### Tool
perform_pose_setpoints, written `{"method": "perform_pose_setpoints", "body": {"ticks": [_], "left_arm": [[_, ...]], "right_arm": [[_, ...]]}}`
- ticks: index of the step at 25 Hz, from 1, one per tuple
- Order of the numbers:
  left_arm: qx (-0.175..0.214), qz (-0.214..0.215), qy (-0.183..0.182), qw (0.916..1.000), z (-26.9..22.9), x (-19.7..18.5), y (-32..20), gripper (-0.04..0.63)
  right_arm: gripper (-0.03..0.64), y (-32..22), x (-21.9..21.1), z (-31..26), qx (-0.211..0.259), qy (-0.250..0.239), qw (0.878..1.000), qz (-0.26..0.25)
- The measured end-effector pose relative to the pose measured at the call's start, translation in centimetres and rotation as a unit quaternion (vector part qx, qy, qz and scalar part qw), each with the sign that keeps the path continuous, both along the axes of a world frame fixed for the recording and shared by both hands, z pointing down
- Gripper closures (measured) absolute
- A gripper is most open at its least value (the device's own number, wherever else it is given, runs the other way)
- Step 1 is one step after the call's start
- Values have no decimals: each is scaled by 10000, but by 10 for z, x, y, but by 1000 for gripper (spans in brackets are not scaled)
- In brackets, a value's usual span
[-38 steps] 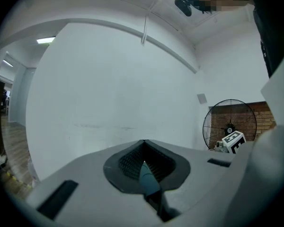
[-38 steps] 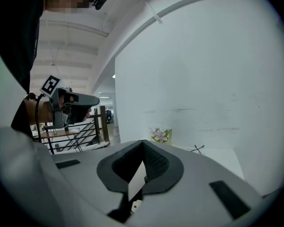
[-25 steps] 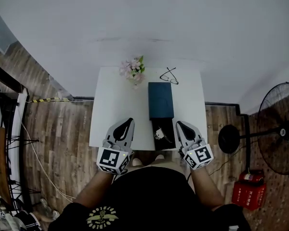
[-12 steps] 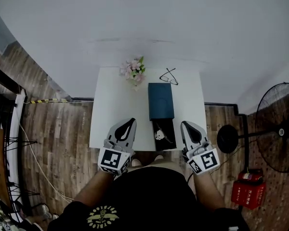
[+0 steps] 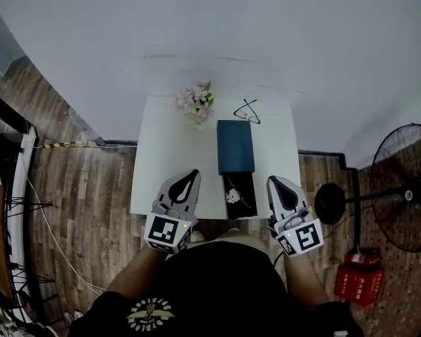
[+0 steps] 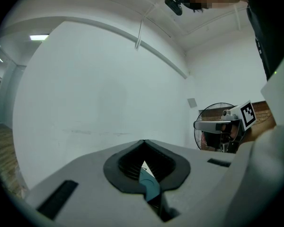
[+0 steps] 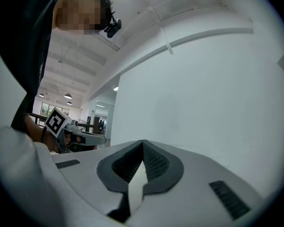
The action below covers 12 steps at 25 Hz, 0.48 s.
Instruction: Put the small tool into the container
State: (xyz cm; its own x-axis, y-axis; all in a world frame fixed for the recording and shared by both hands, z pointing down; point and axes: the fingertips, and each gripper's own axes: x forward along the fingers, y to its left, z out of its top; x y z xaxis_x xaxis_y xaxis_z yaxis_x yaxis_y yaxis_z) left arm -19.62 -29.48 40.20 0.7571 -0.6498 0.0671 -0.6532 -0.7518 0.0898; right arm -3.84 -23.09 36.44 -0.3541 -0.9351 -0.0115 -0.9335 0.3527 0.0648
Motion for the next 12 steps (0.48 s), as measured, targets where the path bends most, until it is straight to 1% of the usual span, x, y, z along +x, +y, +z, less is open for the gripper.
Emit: {"method": "perform_pose_setpoints", "body": {"ticks": [6, 12], "left_arm": [[24, -97, -54, 9999, -1, -1, -2, 589], [-7, -77, -51, 10000, 4, 24, -6, 589]], "right_arm": [[615, 2, 4, 7, -77, 11, 10000, 13], [615, -6, 32, 13, -126, -20, 9999, 56]]}}
